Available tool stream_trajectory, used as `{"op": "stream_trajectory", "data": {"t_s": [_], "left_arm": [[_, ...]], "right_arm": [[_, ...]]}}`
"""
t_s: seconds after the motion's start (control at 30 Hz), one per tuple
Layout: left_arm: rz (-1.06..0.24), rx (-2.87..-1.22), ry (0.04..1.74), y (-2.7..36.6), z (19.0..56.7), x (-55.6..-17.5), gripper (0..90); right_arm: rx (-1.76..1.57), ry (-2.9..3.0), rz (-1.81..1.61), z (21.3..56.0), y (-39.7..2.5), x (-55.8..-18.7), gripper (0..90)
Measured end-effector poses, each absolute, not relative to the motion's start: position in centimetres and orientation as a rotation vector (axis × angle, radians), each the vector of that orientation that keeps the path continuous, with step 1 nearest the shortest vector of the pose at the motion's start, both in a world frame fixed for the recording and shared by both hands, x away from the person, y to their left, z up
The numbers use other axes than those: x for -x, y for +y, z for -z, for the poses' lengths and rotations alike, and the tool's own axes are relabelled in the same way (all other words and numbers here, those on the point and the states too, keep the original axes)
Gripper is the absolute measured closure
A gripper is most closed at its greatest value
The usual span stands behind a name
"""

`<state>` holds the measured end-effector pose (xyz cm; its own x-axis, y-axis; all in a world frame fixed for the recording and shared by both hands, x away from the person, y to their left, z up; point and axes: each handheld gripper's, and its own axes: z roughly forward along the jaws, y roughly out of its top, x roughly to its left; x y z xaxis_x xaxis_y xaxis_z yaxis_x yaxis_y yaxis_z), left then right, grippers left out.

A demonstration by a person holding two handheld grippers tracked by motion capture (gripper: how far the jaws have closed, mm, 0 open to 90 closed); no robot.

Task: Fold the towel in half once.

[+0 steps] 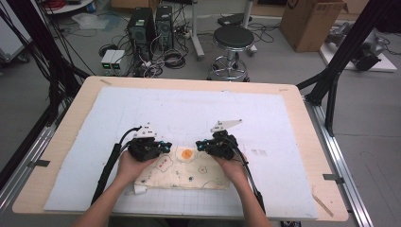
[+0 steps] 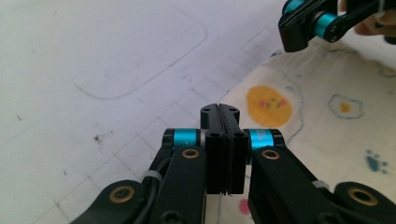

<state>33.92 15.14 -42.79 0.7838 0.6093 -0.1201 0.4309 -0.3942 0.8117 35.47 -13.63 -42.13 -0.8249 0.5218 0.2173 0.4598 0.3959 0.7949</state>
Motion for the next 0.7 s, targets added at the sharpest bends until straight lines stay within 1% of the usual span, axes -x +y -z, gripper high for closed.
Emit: {"op": "stream_trajectory", "data": {"t_s": [0.3,0.5,0.7], "left_arm": [[-0.231,-2.112,0.828,15.2,44.3,-34.9,89.0],[-0.233,-2.127,0.827,15.5,44.2,-34.9,89.0],[-0.270,-2.157,0.838,16.9,43.8,-34.8,88.3]], "right_arm": [[-0.913,2.656,-1.287,43.8,-12.4,-36.3,88.8],[-0.925,2.675,-1.221,44.1,-12.8,-36.4,88.8],[-0.951,2.655,-1.226,44.2,-14.2,-36.1,88.7]]}}
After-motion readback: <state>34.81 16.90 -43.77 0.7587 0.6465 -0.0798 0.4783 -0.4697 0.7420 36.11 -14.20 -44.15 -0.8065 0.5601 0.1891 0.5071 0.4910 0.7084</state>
